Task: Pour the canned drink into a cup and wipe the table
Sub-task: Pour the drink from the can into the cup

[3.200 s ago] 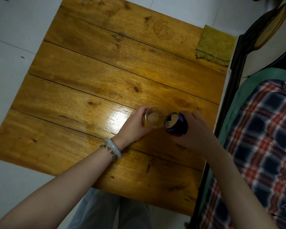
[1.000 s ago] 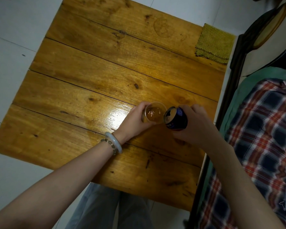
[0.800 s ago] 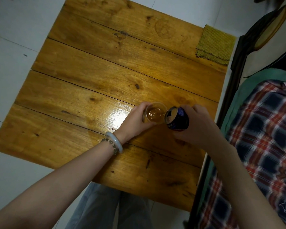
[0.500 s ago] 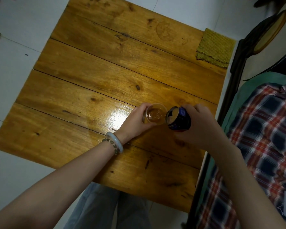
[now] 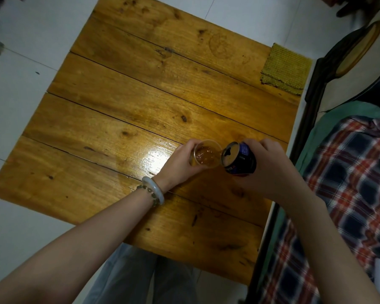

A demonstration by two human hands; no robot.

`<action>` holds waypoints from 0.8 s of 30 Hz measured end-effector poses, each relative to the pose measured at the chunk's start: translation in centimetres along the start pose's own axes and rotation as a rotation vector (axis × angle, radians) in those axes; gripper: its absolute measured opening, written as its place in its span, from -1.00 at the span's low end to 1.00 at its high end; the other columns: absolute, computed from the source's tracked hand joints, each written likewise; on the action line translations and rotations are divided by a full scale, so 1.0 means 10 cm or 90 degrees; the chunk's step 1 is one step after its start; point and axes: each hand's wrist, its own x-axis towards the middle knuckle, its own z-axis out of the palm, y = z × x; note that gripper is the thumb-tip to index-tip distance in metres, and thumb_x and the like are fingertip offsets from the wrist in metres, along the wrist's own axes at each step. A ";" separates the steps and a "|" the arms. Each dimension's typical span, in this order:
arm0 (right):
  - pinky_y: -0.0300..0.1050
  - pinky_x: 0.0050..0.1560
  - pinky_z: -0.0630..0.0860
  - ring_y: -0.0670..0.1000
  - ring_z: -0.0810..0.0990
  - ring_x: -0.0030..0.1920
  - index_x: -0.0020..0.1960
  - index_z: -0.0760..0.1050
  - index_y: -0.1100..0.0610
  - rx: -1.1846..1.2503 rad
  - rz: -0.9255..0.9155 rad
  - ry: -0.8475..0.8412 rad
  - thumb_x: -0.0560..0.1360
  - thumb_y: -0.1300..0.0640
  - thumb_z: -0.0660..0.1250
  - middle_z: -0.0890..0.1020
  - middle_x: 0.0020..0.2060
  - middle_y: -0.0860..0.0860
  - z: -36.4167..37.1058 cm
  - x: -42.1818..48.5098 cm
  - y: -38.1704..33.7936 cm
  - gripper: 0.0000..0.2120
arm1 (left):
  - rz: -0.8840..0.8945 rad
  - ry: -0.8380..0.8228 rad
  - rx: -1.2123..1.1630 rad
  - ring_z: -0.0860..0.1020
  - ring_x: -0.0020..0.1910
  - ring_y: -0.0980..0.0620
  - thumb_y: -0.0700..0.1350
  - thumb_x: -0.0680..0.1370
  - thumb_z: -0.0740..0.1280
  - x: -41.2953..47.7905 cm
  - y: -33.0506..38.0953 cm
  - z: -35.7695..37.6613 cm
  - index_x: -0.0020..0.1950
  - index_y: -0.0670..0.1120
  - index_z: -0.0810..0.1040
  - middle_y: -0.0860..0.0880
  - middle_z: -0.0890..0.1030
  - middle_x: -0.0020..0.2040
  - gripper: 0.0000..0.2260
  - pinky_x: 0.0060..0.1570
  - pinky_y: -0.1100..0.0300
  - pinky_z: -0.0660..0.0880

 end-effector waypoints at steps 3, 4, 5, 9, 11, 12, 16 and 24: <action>-0.16 -0.09 0.24 -0.08 0.19 -0.02 0.33 0.28 -0.02 -0.003 0.000 0.002 0.23 -0.08 0.48 0.30 -0.04 -0.06 -0.01 -0.02 0.00 -0.26 | -0.002 -0.002 0.000 0.48 0.18 0.02 -0.03 0.36 0.54 0.00 0.00 0.00 0.28 -0.01 0.39 -0.02 0.53 0.18 -0.44 0.12 0.00 0.49; -0.16 -0.09 0.25 -0.08 0.20 -0.03 0.33 0.28 -0.02 -0.004 0.000 0.003 0.23 -0.08 0.49 0.31 -0.04 -0.06 -0.02 -0.03 0.00 -0.26 | -0.003 -0.001 0.000 0.48 0.18 0.02 -0.03 0.36 0.54 0.00 0.00 0.01 0.28 0.00 0.39 -0.02 0.53 0.18 -0.44 0.12 0.00 0.49; -0.16 -0.09 0.25 -0.07 0.21 -0.03 0.33 0.28 -0.01 -0.005 0.000 0.003 0.23 -0.08 0.49 0.31 -0.04 -0.06 -0.02 -0.04 0.00 -0.26 | -0.004 -0.001 -0.001 0.48 0.18 0.03 -0.04 0.36 0.54 0.00 0.00 0.01 0.28 0.00 0.39 -0.01 0.53 0.18 -0.44 0.12 0.00 0.49; -0.16 -0.08 0.24 -0.07 0.21 -0.02 0.34 0.27 -0.02 -0.010 0.001 -0.003 0.24 -0.09 0.49 0.29 -0.04 -0.07 -0.03 -0.06 0.01 -0.25 | -0.011 0.000 -0.001 0.48 0.18 0.05 -0.04 0.35 0.54 0.00 -0.01 0.01 0.29 -0.01 0.39 -0.01 0.53 0.19 -0.43 0.14 0.02 0.49; -0.16 -0.09 0.25 -0.08 0.21 -0.02 0.33 0.27 -0.03 -0.010 0.004 -0.005 0.24 -0.09 0.49 0.28 -0.04 -0.07 -0.03 -0.07 0.01 -0.26 | -0.008 0.002 -0.002 0.48 0.19 0.05 -0.04 0.35 0.54 -0.01 -0.01 0.01 0.29 -0.01 0.38 -0.01 0.53 0.19 -0.43 0.14 0.02 0.48; -0.16 -0.09 0.25 -0.08 0.21 -0.02 0.33 0.27 -0.03 -0.009 0.005 -0.004 0.24 -0.09 0.49 0.29 -0.05 -0.07 -0.03 -0.07 0.01 -0.27 | -0.007 0.002 -0.003 0.48 0.19 0.05 -0.04 0.35 0.54 -0.01 0.00 0.01 0.29 -0.01 0.38 -0.01 0.53 0.20 -0.42 0.15 0.02 0.48; -0.16 -0.08 0.26 -0.08 0.21 0.00 0.33 0.27 -0.03 -0.003 0.007 -0.005 0.24 -0.08 0.48 0.29 -0.03 -0.07 -0.03 -0.06 0.01 -0.27 | -0.005 -0.001 -0.005 0.47 0.21 0.04 -0.03 0.36 0.54 -0.02 -0.01 0.01 0.31 -0.02 0.38 0.00 0.52 0.21 -0.42 0.16 0.00 0.48; -0.16 -0.08 0.27 -0.08 0.21 -0.01 0.32 0.27 -0.03 -0.006 0.005 -0.006 0.24 -0.08 0.48 0.30 -0.04 -0.07 -0.05 -0.05 -0.01 -0.27 | 0.012 0.008 0.006 0.47 0.22 0.06 -0.07 0.37 0.53 -0.04 -0.05 0.01 0.35 -0.03 0.37 0.01 0.52 0.24 -0.39 0.20 0.02 0.45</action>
